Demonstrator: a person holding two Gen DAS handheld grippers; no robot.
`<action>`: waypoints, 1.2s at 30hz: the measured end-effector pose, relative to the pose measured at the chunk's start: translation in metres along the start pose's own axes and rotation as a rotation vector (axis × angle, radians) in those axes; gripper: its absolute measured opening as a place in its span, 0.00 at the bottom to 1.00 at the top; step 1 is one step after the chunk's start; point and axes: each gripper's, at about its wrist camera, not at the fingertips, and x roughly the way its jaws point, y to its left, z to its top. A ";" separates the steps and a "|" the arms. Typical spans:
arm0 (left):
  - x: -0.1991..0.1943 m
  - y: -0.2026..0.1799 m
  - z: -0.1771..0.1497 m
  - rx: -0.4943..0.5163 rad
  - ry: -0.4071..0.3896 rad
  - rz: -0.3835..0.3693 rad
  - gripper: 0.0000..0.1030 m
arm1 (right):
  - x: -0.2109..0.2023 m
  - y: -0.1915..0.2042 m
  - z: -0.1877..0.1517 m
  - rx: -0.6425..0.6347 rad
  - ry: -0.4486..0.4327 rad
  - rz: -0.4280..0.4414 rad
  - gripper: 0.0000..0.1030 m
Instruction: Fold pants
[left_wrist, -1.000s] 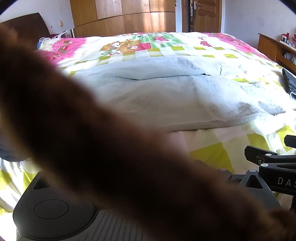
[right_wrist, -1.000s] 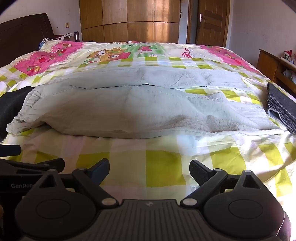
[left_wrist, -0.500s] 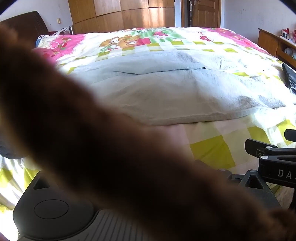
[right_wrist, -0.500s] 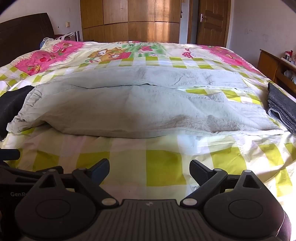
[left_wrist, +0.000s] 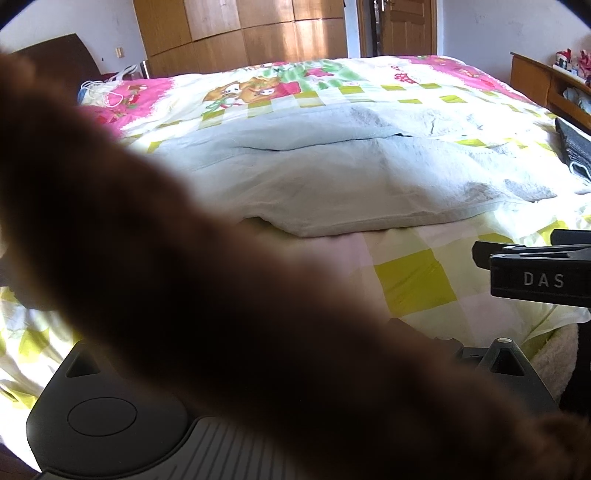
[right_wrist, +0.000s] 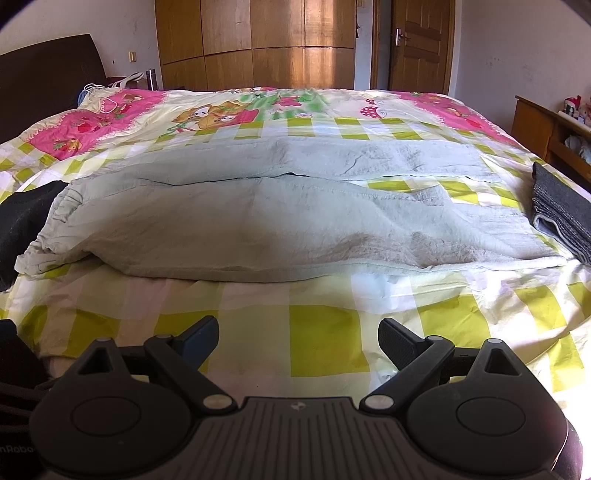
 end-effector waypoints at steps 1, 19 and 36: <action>-0.001 -0.001 -0.001 0.006 0.000 -0.008 1.00 | -0.001 0.000 0.000 0.002 -0.001 0.000 1.00; -0.021 0.007 -0.009 -0.033 -0.006 -0.052 1.00 | -0.003 -0.005 0.003 0.020 -0.013 0.008 1.00; -0.013 0.010 -0.001 -0.056 0.005 -0.035 1.00 | -0.001 -0.008 0.002 0.028 -0.006 0.016 1.00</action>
